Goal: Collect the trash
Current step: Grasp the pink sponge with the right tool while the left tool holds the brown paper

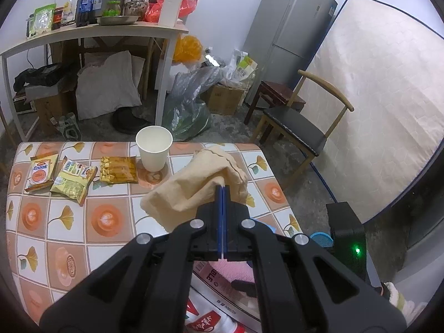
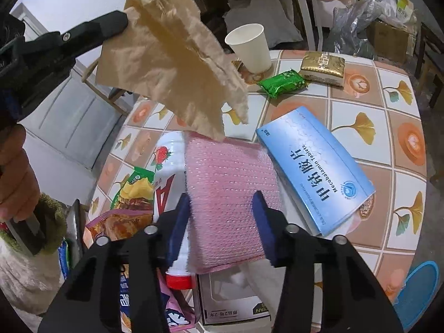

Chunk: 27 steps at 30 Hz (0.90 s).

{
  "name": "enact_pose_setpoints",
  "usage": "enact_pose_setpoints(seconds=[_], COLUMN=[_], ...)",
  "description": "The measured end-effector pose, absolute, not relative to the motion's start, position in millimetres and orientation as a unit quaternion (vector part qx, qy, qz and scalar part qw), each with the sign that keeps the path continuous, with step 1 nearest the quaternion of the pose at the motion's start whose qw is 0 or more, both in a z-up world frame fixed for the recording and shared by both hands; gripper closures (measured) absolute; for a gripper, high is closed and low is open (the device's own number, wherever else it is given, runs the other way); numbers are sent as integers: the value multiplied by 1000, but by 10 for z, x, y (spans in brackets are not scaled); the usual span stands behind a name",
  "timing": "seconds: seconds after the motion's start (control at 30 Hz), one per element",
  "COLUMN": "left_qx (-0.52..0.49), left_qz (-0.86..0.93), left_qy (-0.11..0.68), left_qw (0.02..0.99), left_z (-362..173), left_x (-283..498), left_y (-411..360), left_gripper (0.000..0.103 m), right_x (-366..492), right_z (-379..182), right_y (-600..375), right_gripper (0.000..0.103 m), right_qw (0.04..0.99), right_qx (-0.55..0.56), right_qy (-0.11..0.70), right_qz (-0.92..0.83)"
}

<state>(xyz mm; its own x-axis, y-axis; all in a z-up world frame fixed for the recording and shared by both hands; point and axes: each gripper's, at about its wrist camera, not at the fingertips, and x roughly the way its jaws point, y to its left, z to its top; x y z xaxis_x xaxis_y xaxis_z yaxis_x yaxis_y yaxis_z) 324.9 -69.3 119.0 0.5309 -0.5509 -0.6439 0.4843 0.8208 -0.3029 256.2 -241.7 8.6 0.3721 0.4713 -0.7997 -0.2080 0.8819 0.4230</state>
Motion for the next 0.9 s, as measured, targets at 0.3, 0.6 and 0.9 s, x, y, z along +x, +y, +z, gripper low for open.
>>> enact_pose_setpoints(seconds=[0.3, 0.6, 0.9], left_qx=[-45, -45, -36], left_qz=[-297, -301, -314], left_qy=[374, 360, 348], left_qw=[877, 882, 883], left_z=[1293, 1451, 1594], left_x=[3145, 3011, 2783], left_y=[-668, -666, -848], left_gripper=[103, 103, 103], right_x=[2432, 2195, 1710], right_z=[239, 486, 736], right_y=[-2499, -2658, -2989], right_gripper=[73, 74, 74], right_qw=[831, 844, 858], right_qx=[136, 159, 193], right_qy=[504, 476, 439], right_qz=[193, 190, 183])
